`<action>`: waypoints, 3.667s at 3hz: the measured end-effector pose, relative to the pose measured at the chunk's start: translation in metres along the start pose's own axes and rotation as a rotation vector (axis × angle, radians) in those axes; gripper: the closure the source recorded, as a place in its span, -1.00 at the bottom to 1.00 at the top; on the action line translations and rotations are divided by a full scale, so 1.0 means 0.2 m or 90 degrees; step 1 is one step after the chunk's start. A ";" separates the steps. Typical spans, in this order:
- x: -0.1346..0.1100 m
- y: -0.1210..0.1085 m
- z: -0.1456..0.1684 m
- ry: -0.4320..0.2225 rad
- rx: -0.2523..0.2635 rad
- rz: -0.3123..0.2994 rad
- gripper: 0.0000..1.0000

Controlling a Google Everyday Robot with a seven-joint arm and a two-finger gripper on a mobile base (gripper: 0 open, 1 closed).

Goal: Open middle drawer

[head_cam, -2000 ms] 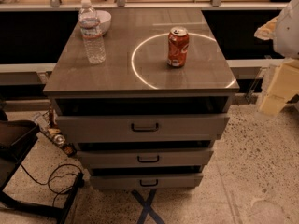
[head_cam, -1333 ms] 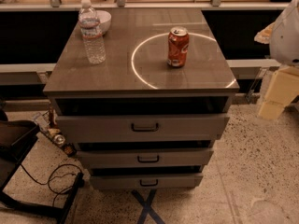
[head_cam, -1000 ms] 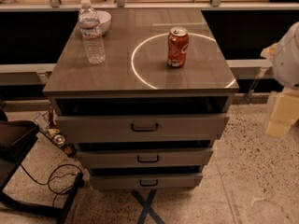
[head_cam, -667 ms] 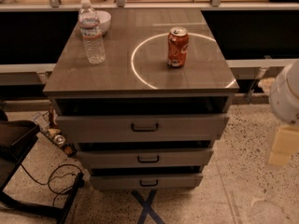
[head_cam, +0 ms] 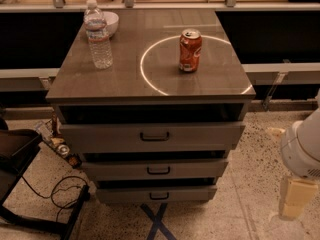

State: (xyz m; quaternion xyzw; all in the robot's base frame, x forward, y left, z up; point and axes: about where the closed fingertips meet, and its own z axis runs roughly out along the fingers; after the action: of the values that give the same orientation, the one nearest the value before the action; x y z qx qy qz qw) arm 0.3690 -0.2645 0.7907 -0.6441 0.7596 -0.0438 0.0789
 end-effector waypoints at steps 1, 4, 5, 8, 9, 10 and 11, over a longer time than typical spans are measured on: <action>0.00 0.01 0.02 -0.002 -0.005 -0.002 -1.00; -0.13 0.13 0.76 0.045 0.051 -0.049 -1.00; -0.16 0.12 1.01 0.050 0.055 -0.072 -1.00; -0.27 0.10 1.25 0.051 0.057 -0.111 -1.00; -0.41 0.10 1.47 0.056 0.042 -0.139 -1.00; -0.53 0.09 1.65 0.047 0.029 -0.153 -1.00; -0.63 0.06 1.78 0.029 0.027 -0.166 -1.00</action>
Offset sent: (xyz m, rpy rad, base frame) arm -0.0042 0.0226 -0.0319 -0.0147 -0.0860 0.0264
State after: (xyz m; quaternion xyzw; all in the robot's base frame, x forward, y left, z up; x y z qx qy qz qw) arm 0.4399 -0.1264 0.4464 -0.7346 0.6697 -0.0840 0.0690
